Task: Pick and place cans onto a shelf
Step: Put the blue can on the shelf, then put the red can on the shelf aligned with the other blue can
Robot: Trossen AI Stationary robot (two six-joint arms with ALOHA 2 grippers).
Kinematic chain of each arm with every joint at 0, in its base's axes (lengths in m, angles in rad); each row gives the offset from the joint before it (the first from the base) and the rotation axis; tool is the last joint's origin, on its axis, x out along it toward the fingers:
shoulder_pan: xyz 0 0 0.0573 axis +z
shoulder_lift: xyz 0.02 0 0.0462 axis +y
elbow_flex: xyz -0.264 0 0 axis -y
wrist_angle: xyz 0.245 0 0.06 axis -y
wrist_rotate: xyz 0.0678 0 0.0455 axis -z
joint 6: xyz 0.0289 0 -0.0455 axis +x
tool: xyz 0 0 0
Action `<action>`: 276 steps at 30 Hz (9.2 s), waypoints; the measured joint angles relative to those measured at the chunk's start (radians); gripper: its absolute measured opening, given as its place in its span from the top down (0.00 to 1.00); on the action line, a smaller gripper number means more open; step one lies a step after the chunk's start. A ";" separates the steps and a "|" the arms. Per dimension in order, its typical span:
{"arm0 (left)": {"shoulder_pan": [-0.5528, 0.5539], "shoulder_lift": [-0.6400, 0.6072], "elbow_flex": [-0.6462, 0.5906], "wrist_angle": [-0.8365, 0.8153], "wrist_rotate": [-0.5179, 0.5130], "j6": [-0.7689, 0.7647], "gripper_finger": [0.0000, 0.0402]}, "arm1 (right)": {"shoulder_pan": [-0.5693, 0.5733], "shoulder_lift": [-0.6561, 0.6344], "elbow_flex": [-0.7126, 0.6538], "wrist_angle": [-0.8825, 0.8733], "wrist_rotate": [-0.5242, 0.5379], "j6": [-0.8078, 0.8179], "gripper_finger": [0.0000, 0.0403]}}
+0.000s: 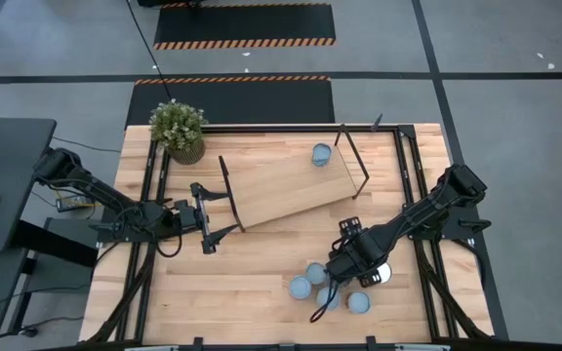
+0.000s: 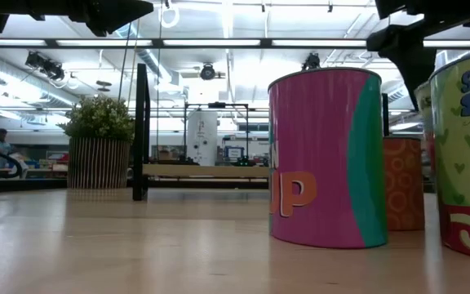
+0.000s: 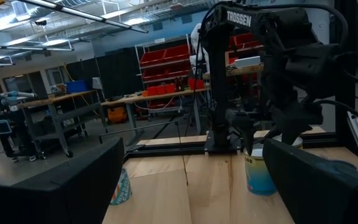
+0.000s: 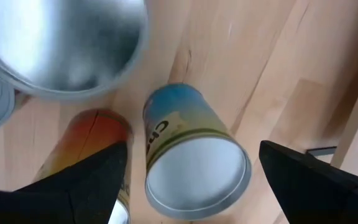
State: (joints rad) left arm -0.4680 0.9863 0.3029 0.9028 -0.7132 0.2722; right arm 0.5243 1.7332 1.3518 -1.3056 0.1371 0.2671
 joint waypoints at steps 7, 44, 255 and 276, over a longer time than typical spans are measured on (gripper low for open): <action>0.000 0.000 0.000 0.000 0.000 -0.001 0.03 | 0.000 0.000 0.000 -0.012 -0.024 0.024 0.07; 0.000 0.000 0.000 0.002 0.000 -0.008 0.03 | 0.068 0.113 -0.023 0.352 -0.084 0.052 0.07; 0.000 0.001 0.001 -0.024 0.000 -0.077 0.03 | 0.224 0.002 -0.085 0.454 0.062 0.387 0.07; 0.000 0.001 0.001 -0.024 0.000 -0.075 0.03 | 0.268 0.051 -0.088 0.480 -0.005 0.337 0.07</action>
State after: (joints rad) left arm -0.4679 0.9873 0.3038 0.8787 -0.7136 0.1970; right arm 0.7925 1.7838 1.2634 -0.8255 0.1318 0.6044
